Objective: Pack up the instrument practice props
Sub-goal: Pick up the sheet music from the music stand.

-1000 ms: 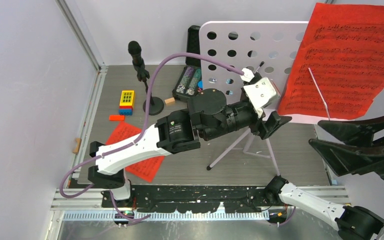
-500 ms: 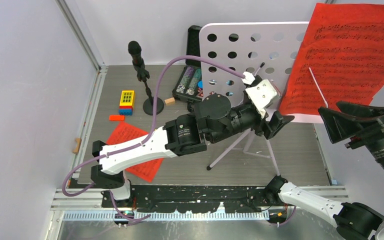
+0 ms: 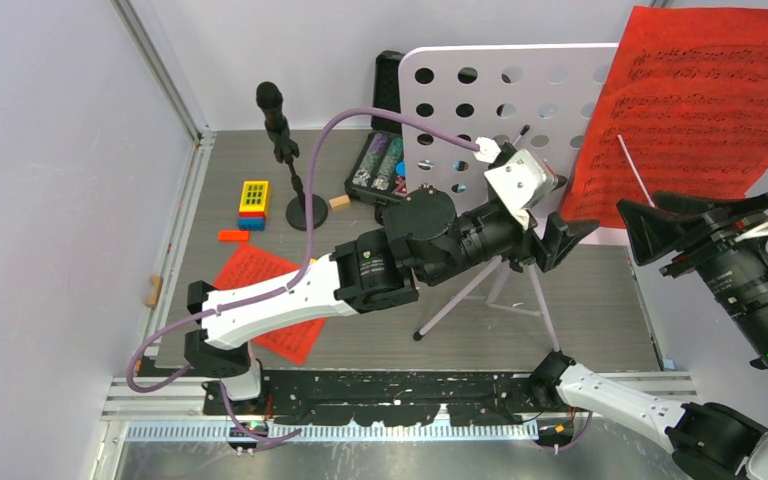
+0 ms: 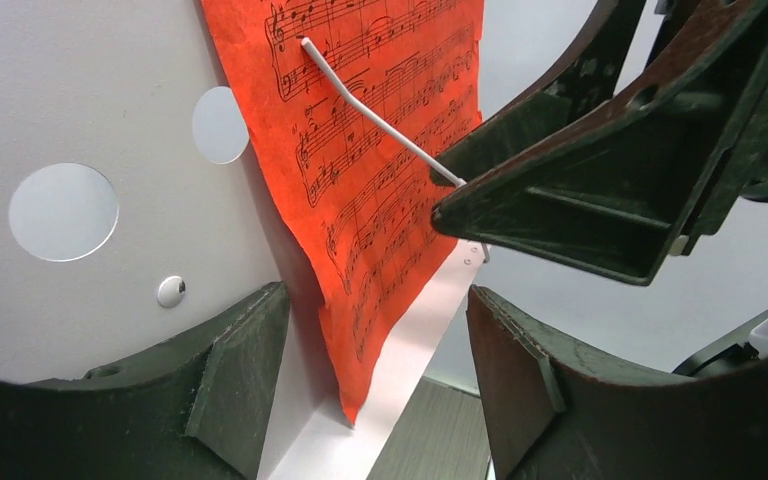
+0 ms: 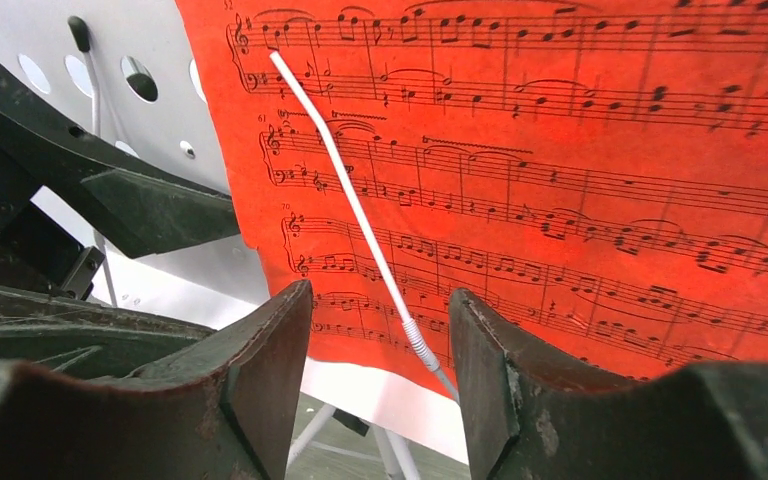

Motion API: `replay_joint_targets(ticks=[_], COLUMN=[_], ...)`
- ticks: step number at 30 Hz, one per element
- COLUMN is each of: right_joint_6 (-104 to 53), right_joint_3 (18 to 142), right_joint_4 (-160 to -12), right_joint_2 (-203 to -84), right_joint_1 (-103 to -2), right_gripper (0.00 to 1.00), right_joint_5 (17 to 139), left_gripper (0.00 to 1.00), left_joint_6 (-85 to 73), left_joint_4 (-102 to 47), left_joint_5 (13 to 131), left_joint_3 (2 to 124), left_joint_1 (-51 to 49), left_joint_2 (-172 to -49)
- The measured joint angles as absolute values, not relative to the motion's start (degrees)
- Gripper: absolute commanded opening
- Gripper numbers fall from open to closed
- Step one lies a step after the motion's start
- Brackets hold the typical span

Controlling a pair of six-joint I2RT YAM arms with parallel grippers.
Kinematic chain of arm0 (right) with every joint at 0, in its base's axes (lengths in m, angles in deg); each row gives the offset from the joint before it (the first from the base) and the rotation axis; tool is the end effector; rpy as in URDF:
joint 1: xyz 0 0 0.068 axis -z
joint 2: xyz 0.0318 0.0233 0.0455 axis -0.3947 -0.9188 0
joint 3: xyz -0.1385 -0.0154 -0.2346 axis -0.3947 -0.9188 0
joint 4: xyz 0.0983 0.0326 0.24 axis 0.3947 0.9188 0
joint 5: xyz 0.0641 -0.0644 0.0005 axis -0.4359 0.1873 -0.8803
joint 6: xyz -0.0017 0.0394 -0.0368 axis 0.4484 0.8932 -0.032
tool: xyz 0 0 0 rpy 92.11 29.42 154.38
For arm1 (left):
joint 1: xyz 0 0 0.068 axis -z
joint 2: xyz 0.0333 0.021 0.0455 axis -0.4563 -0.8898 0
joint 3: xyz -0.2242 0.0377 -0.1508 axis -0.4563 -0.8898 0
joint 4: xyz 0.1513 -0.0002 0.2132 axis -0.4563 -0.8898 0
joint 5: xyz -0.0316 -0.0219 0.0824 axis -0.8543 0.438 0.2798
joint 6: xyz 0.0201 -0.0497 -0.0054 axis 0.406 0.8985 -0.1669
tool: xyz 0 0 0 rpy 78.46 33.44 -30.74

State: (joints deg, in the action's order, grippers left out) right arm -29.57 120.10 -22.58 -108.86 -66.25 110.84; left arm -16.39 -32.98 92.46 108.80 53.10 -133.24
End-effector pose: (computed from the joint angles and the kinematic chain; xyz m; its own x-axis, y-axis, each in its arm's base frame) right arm -0.0102 -0.0298 0.5646 0.0549 0.1104 -0.9924 -0.3182 0.9440 0.0874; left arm 0.0710 -0.3672 0.5436 0.0299 -0.2843 -0.9583 0.9279 0.3642 -0.0791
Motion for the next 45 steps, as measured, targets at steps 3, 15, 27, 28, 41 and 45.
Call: replay_joint_targets(ticks=[3, 15, 27, 28, 41, 45], right_joint_6=[-30.6, -34.4, -35.7, -35.7, -36.4, -36.9], right_joint_3=[119.1, 113.9, 110.5, 110.4, 109.2, 107.6], right_joint_4=[-23.1, -28.2, -31.8, -31.9, -33.0, -34.3], right_joint_2=[-109.2, -108.4, -105.6, -105.5, -105.0, -103.8], right_joint_1=[-66.3, -66.3, -66.3, -66.3, -66.3, -66.3], right_gripper=[0.5, 0.17, 0.1, 0.1, 0.1, 0.09], right_joint_5=[110.8, 110.8, 110.1, 110.0, 110.0, 109.1], left_gripper=[0.68, 0.68, 0.36, 0.3, 0.0, 0.0], left_joint_6=[-16.3, -16.0, -15.8, -16.0, -15.8, -15.8], left_joint_4=[-31.8, -28.9, -23.3, -23.2, -21.4, -21.0], left_joint_5=[92.5, 93.5, 95.5, 95.5, 95.6, 96.1], left_joint_3=[108.8, 108.8, 105.8, 105.5, 105.3, 104.3], left_joint_1=[53.1, 53.5, 53.5, 53.5, 53.4, 53.4], left_joint_2=[-133.7, -136.7, -136.9, -136.9, -136.9, -136.5])
